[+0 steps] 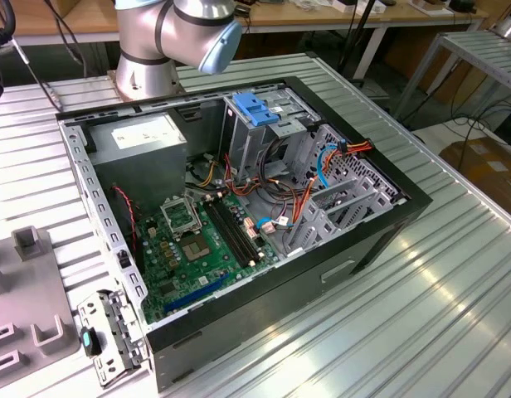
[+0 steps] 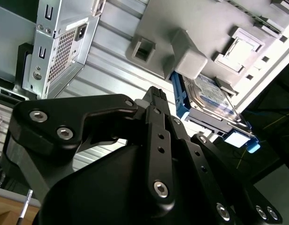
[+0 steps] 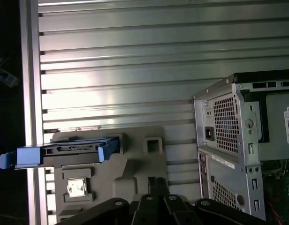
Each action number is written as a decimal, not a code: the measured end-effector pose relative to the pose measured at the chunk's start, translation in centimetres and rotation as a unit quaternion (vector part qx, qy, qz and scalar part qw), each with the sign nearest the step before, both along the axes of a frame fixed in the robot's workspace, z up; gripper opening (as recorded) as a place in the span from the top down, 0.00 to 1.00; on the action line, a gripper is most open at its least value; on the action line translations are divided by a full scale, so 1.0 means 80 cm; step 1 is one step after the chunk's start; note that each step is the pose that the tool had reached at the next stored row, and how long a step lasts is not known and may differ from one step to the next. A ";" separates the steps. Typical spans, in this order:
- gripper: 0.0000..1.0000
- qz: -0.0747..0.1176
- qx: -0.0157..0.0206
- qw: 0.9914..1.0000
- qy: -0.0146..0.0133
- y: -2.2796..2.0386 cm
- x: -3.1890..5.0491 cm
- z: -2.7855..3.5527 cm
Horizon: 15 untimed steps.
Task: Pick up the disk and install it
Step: 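Reach for the disk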
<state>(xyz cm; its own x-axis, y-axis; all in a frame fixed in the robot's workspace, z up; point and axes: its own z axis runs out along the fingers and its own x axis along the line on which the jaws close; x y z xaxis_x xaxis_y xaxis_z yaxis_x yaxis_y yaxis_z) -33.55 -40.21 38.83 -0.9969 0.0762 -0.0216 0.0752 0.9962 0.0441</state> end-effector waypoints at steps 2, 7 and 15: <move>0.89 0.000 0.000 1.000 0.000 0.0000 -0.001 0.0000; 0.89 0.000 0.000 1.000 0.000 -0.0001 -0.005 -0.0001; 0.89 0.000 0.000 1.000 0.000 -0.0002 -0.012 -0.0001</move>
<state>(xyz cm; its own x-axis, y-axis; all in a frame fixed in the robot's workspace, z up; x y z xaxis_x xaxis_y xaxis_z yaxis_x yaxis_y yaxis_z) -34.50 -40.23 38.83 -0.9969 0.0762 -0.0216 0.0752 0.9962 0.0441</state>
